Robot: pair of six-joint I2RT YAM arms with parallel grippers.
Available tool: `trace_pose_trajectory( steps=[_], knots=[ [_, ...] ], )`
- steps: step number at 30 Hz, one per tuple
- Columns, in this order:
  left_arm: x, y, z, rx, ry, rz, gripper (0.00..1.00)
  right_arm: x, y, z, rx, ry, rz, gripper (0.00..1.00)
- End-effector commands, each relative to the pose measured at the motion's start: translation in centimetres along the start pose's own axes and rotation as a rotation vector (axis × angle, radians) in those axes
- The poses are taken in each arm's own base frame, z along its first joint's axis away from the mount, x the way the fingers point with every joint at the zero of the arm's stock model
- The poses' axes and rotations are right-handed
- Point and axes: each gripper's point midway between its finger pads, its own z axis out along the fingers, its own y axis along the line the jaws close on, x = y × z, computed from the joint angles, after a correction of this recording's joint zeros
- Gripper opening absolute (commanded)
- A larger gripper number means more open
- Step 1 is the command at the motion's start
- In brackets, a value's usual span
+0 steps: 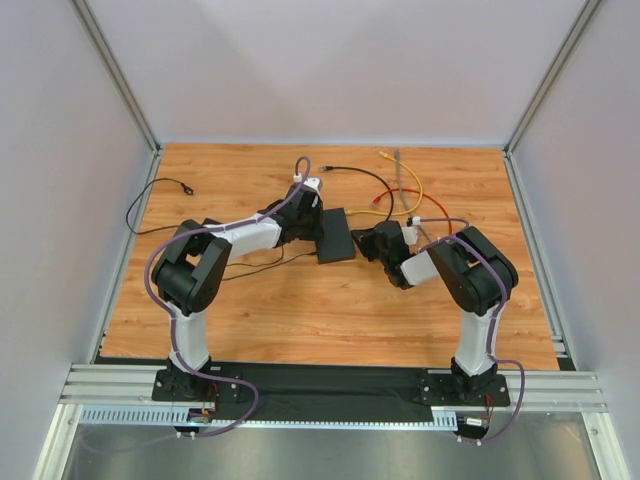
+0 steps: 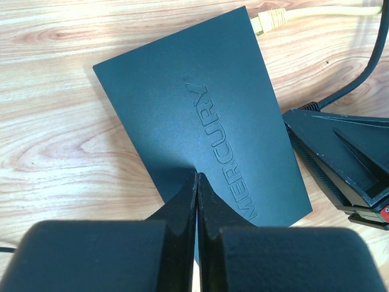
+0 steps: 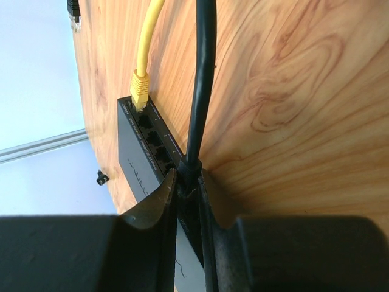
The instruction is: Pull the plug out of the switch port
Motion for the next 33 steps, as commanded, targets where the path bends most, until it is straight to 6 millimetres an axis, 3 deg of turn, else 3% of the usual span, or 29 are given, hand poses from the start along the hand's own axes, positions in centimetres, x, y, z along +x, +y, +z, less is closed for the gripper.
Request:
trace_pose_trajectory(
  steps=[1, 6, 11, 20, 27, 31, 33],
  knots=[
    [3.1, 2.2, 0.5, -0.089, 0.103, 0.008, 0.0, -1.2, -4.4, -0.4, 0.141, -0.056, -0.094, 0.0],
    [3.0, 2.2, 0.6, -0.091, 0.103, 0.013, 0.0, -1.3, -4.4, -0.6, 0.128, -0.056, -0.116, 0.01],
    [2.8, 1.5, 0.7, -0.058, 0.089, 0.016, 0.0, -1.3, -4.1, -0.9, 0.105, -0.047, -0.149, 0.2],
    [2.4, 1.0, 0.6, -0.029, 0.077, 0.023, 0.0, -0.4, -4.2, -0.9, 0.1, 0.0, -0.152, 0.33],
    [2.4, 0.5, 0.7, -0.009, 0.082, 0.036, 0.0, 0.1, -4.7, -1.0, 0.106, 0.023, -0.133, 0.29],
    [2.2, 0.2, 0.6, -0.006, 0.076, 0.049, 0.0, 0.2, -5.0, -0.8, 0.11, 0.027, -0.13, 0.18],
    [2.0, -0.1, 0.6, 0.003, 0.072, 0.06, 0.0, 0.3, -5.0, -0.8, 0.108, 0.031, -0.127, 0.07]
  ],
)
